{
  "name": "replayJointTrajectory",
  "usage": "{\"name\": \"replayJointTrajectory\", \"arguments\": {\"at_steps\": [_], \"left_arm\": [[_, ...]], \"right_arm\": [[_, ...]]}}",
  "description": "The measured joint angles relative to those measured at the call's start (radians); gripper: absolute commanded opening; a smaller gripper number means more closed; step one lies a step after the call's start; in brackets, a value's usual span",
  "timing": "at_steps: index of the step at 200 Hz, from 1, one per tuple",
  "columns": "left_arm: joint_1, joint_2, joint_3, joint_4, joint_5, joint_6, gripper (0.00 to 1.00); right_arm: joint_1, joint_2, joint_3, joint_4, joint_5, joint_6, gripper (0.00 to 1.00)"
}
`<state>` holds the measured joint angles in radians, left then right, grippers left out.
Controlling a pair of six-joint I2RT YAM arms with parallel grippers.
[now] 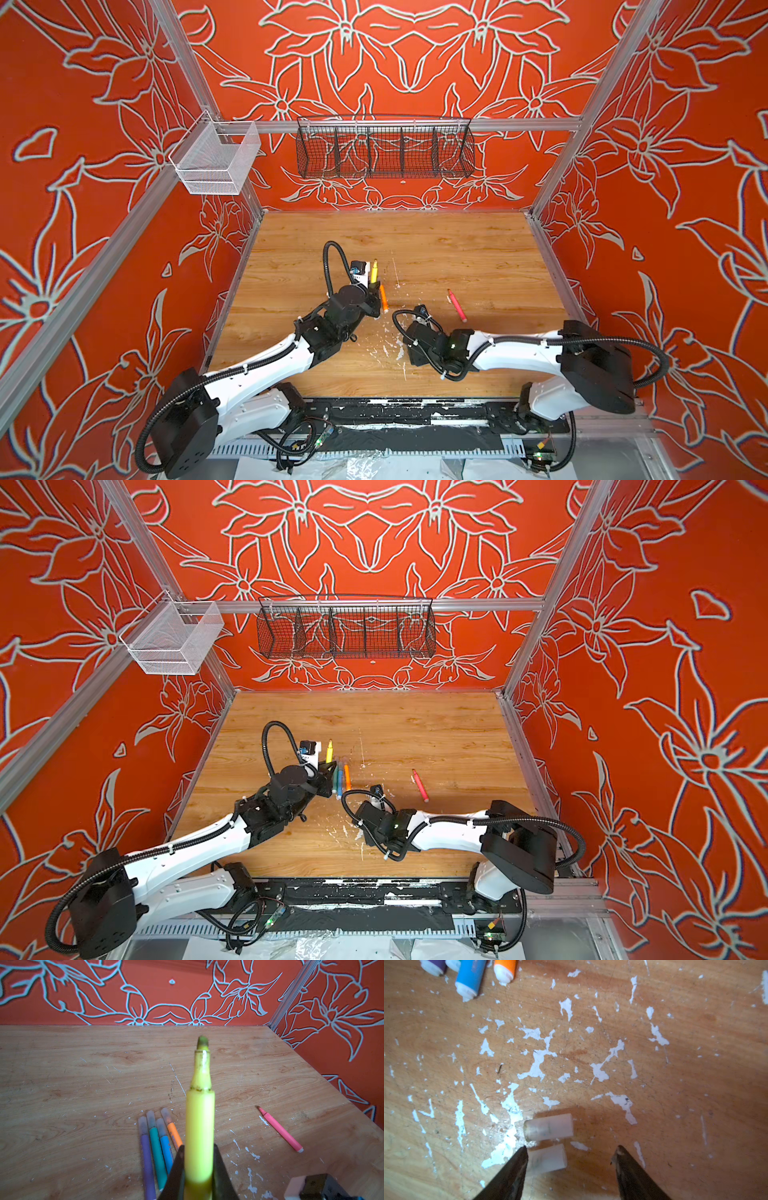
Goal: Insert the pens into the pen caps
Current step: 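Lower the right gripper over the translucent caps on the table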
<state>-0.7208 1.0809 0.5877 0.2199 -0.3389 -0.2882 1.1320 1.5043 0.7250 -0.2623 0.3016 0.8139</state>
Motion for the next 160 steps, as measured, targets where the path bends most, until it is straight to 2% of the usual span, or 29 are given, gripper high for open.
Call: {"name": "replayJointTrajectory", "arguments": {"at_steps": [70, 133, 160], "left_arm": [[0.0, 0.001, 0.0, 0.0, 0.0, 0.0, 0.0], [0.0, 0.001, 0.0, 0.0, 0.001, 0.0, 0.0], [0.0, 0.001, 0.0, 0.0, 0.001, 0.0, 0.0]], "right_arm": [[0.001, -0.015, -0.006, -0.05, 0.021, 0.013, 0.65], [0.002, -0.03, -0.019, -0.06, 0.031, 0.027, 0.48], [0.002, 0.003, -0.019, -0.066, 0.03, 0.031, 0.46]]}}
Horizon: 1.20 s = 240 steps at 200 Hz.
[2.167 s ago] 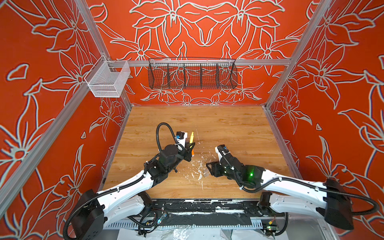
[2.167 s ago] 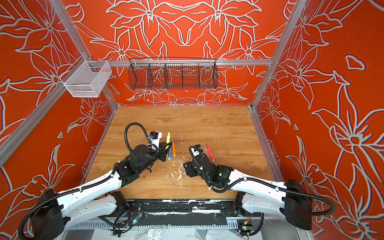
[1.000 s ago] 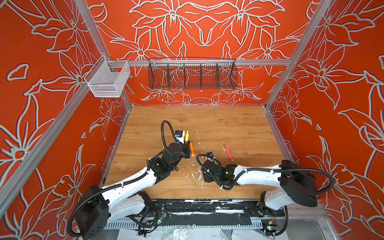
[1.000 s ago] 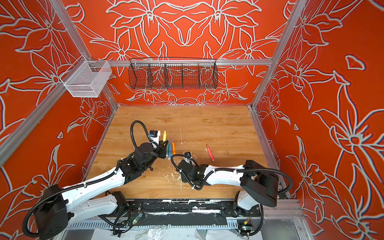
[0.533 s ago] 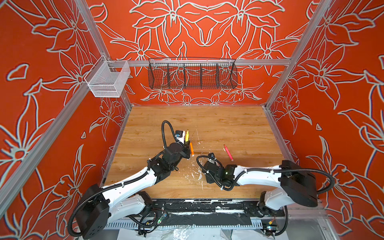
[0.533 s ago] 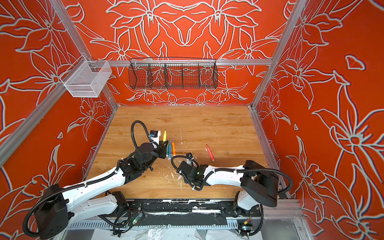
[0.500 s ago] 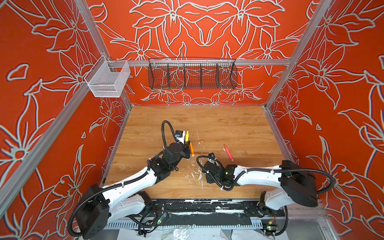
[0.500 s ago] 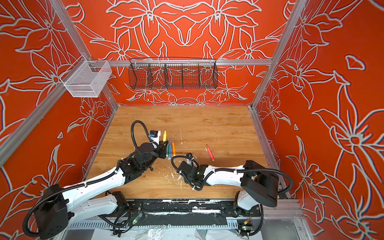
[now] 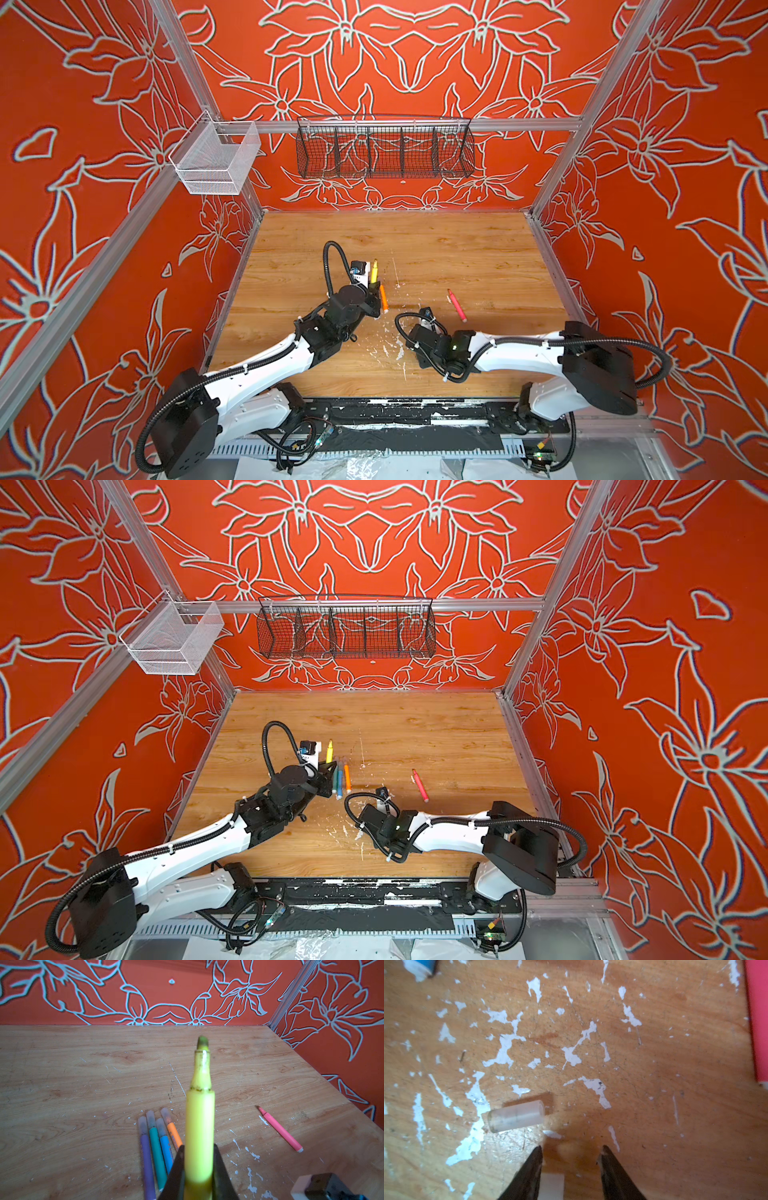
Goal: Insert the pens into the pen caps
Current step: 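Lower the right gripper over the translucent caps on the table, then close the right gripper on the upright translucent cap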
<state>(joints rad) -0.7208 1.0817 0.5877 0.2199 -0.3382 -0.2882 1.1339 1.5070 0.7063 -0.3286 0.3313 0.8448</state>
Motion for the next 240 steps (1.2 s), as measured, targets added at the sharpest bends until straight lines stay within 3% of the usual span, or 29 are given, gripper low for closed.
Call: {"name": "replayJointTrajectory", "arguments": {"at_steps": [100, 159, 240], "left_arm": [[0.0, 0.0, 0.0, 0.0, 0.0, 0.0, 0.0], [0.0, 0.0, 0.0, 0.0, 0.0, 0.0, 0.0], [0.0, -0.002, 0.0, 0.0, 0.003, 0.0, 0.0]], "right_arm": [[0.003, 0.029, 0.027, 0.0, -0.01, 0.006, 0.52], [0.065, -0.01, 0.008, -0.061, -0.018, 0.051, 0.56], [0.089, -0.072, -0.045, -0.108, 0.013, 0.108, 0.49]]}}
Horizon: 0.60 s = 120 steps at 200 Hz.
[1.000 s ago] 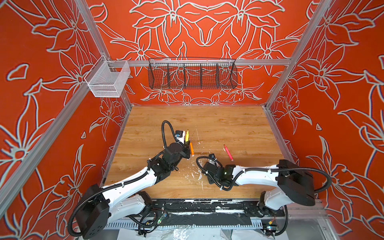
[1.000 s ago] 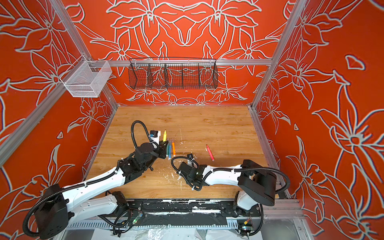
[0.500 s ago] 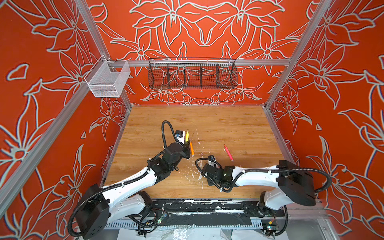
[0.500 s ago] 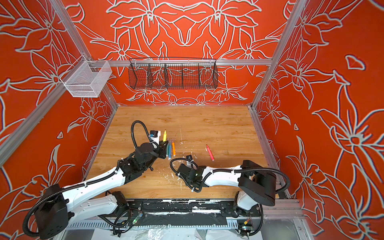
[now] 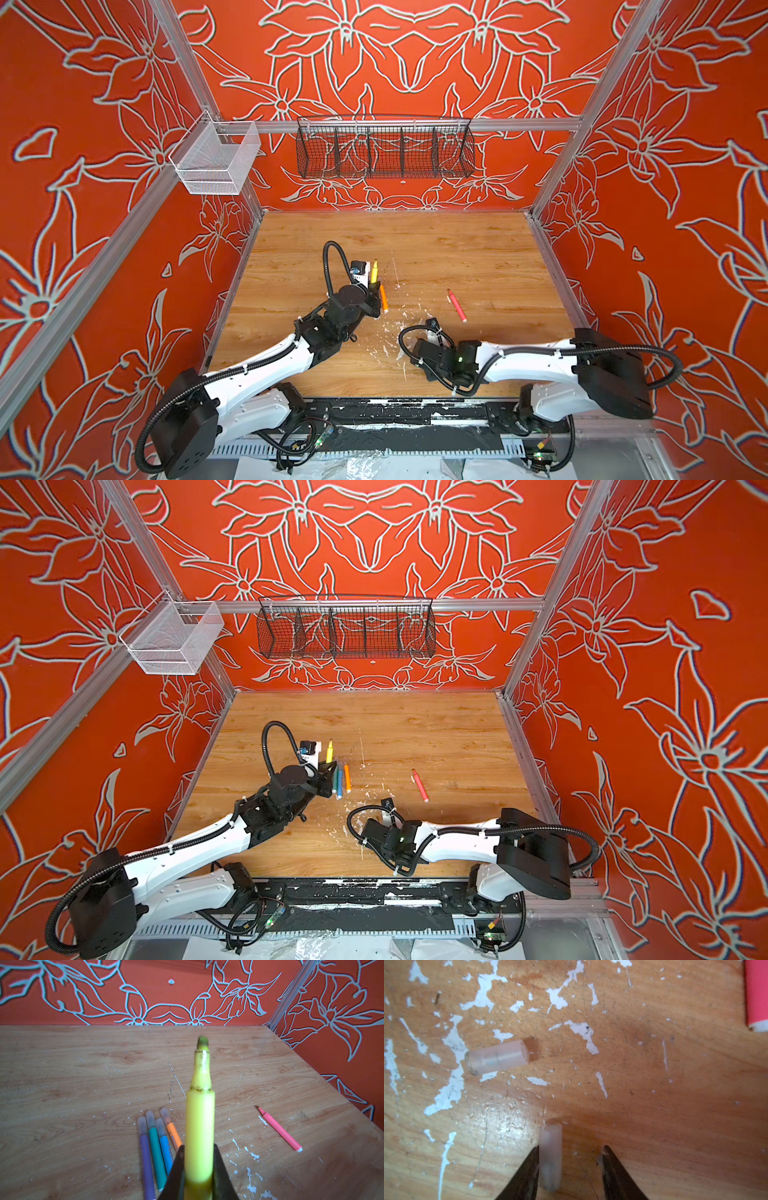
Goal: Insert the pens into the pen caps
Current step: 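Close the right gripper on the upright translucent cap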
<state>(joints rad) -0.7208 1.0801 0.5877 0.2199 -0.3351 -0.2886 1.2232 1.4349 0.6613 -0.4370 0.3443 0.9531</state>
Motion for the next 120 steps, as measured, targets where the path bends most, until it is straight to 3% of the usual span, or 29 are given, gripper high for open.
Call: {"name": "replayJointTrajectory", "arguments": {"at_steps": [58, 120], "left_arm": [[0.0, -0.01, 0.0, -0.001, 0.0, 0.0, 0.0], [0.0, -0.013, 0.0, -0.001, 0.004, 0.0, 0.0]], "right_arm": [[0.0, 0.075, 0.06, 0.006, 0.023, 0.0, 0.31], [0.001, 0.076, 0.062, 0.008, 0.019, 0.002, 0.31]]}}
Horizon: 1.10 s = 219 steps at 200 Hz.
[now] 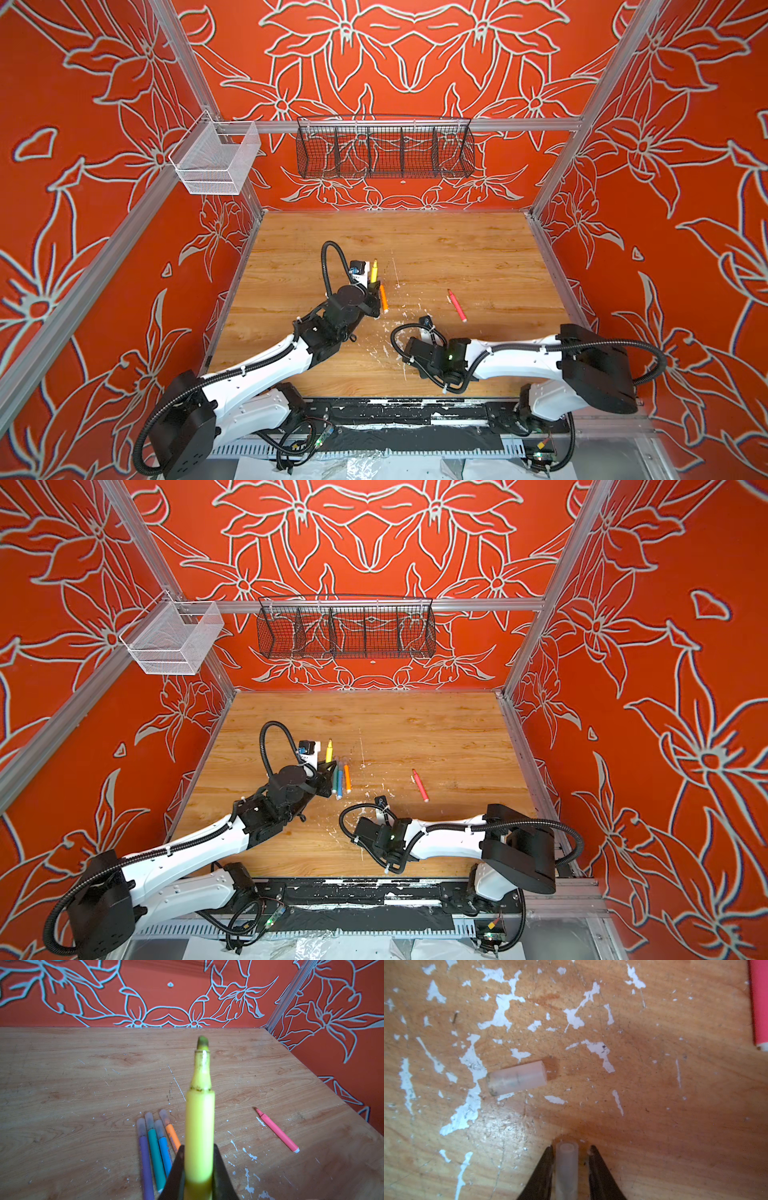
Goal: Insert the pens into the pen caps
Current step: 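Close the right gripper on the upright translucent cap, then lift the translucent cap with the right gripper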
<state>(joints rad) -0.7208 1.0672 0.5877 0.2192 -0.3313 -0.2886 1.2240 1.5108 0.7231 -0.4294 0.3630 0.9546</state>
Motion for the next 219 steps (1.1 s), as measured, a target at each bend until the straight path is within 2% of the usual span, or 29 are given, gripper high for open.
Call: {"name": "replayJointTrajectory", "arguments": {"at_steps": [18, 57, 130, 149, 183, 219], "left_arm": [[0.0, 0.0, 0.0, 0.0, 0.0, 0.0, 0.0], [0.0, 0.0, 0.0, 0.0, 0.001, 0.0, 0.0], [0.0, 0.0, 0.0, 0.0, 0.024, 0.0, 0.0], [0.0, 0.0, 0.0, 0.001, 0.054, -0.003, 0.0], [0.0, 0.0, 0.0, 0.014, 0.14, -0.005, 0.0], [0.0, 0.0, 0.0, 0.066, 0.28, 0.005, 0.0]], "right_arm": [[0.0, 0.0, 0.0, 0.0, -0.003, -0.002, 0.29], [0.004, 0.013, 0.011, 0.006, -0.004, -0.008, 0.13], [0.003, -0.038, -0.032, 0.022, -0.004, -0.003, 0.05], [-0.013, -0.119, -0.058, 0.012, 0.0, -0.008, 0.0], [-0.085, -0.374, -0.058, 0.028, 0.035, -0.049, 0.0], [-0.125, -0.615, -0.017, 0.072, 0.106, -0.141, 0.0]]}}
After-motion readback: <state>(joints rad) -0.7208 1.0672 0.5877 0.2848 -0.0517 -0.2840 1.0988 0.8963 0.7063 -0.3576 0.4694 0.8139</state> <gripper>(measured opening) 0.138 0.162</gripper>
